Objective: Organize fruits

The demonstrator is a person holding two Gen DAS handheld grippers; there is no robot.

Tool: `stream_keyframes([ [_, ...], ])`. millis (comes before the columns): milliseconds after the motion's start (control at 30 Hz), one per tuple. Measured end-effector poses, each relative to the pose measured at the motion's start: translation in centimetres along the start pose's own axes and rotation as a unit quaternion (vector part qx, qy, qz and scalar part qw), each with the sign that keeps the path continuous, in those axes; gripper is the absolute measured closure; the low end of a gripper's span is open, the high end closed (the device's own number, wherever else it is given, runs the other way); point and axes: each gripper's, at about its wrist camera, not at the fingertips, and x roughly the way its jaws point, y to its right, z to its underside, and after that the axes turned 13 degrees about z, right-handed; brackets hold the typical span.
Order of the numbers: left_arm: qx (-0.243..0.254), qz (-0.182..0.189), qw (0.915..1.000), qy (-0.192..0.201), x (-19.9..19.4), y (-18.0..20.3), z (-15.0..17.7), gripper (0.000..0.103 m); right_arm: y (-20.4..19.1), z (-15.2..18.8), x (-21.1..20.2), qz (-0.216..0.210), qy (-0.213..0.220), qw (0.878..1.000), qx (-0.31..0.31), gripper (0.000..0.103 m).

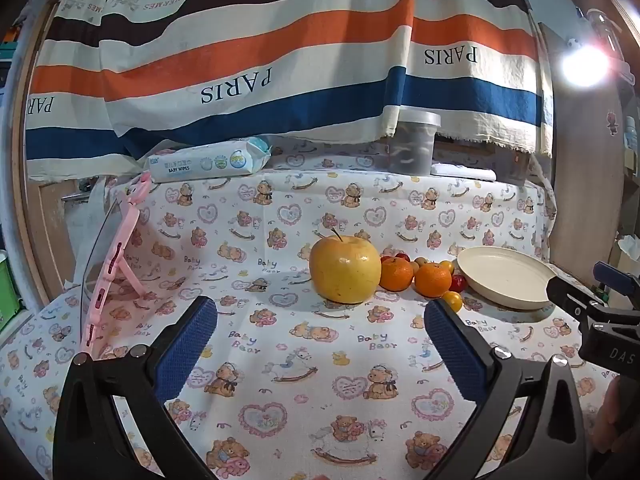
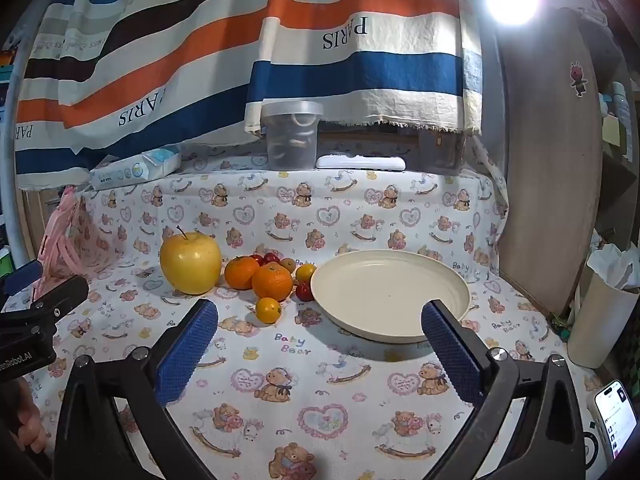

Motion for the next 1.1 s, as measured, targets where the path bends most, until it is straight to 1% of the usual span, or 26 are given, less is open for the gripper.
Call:
stream_keyframes([
  [1100, 0.0, -0.001, 1.0, -0.002, 0.01, 0.0, 0.0, 0.0, 0.08, 0.06, 0.12, 0.0, -0.002, 1.0, -0.002, 0.0],
])
